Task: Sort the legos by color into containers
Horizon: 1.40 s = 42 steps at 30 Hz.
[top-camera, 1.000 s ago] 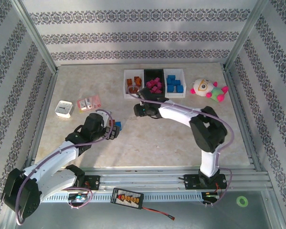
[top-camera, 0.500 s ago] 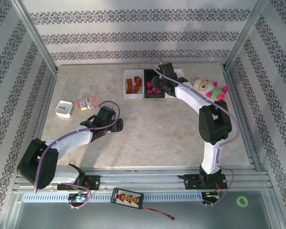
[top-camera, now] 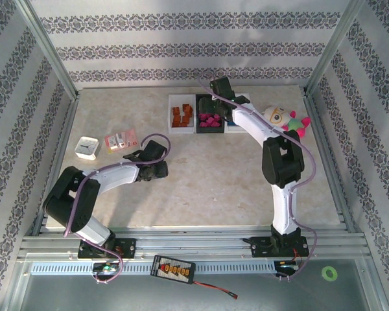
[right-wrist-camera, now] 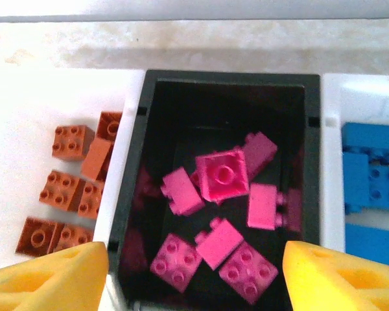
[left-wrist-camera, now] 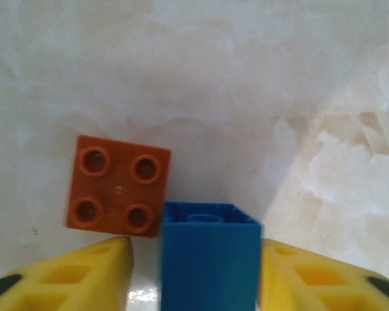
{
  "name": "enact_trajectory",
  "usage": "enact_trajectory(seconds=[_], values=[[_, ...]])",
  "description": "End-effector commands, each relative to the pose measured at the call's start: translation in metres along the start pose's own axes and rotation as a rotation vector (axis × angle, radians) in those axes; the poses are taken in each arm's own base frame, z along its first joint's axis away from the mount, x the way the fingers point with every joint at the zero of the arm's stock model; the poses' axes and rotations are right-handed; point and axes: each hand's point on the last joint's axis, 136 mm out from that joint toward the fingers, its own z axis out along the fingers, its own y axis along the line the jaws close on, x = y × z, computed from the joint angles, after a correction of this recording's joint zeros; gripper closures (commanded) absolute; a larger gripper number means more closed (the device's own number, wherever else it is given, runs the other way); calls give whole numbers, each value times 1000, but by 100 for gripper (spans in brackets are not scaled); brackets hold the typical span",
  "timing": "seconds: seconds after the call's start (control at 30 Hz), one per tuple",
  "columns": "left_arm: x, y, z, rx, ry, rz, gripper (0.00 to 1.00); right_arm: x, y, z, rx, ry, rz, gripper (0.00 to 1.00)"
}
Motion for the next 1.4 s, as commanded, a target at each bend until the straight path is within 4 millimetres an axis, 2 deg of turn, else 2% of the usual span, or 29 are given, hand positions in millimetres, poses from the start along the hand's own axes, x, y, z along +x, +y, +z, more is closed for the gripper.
enact_trajectory(seconds=[0.0, 0.17, 0.33, 0.43, 0.6, 0.77, 0.97, 1.2, 1.37], values=[[0, -12, -1, 21, 25, 4, 58, -21, 0, -53, -11, -87, -9, 27], [-6, -28, -6, 65, 19, 24, 73, -4, -14, -98, 3, -122, -2, 26], [-27, -63, -17, 135, -37, 94, 74, 25, -28, -138, 3, -145, 26, 26], [-48, -95, -23, 211, -102, 136, 74, 43, -42, -157, 26, -155, 50, 25], [-95, -158, -34, 364, -245, 182, 75, 70, -68, -181, 63, -166, 115, 25], [-140, -215, -37, 484, -387, 222, 76, 84, -86, -198, 84, -188, 162, 25], [-184, -267, -32, 600, -510, 248, 76, 92, -103, -210, 112, -202, 189, 25], [-219, -300, -6, 593, -597, 291, 76, 94, -119, -223, 142, -233, 227, 25], [-238, -323, 2, 604, -650, 334, 76, 101, -126, -227, 151, -235, 241, 24]])
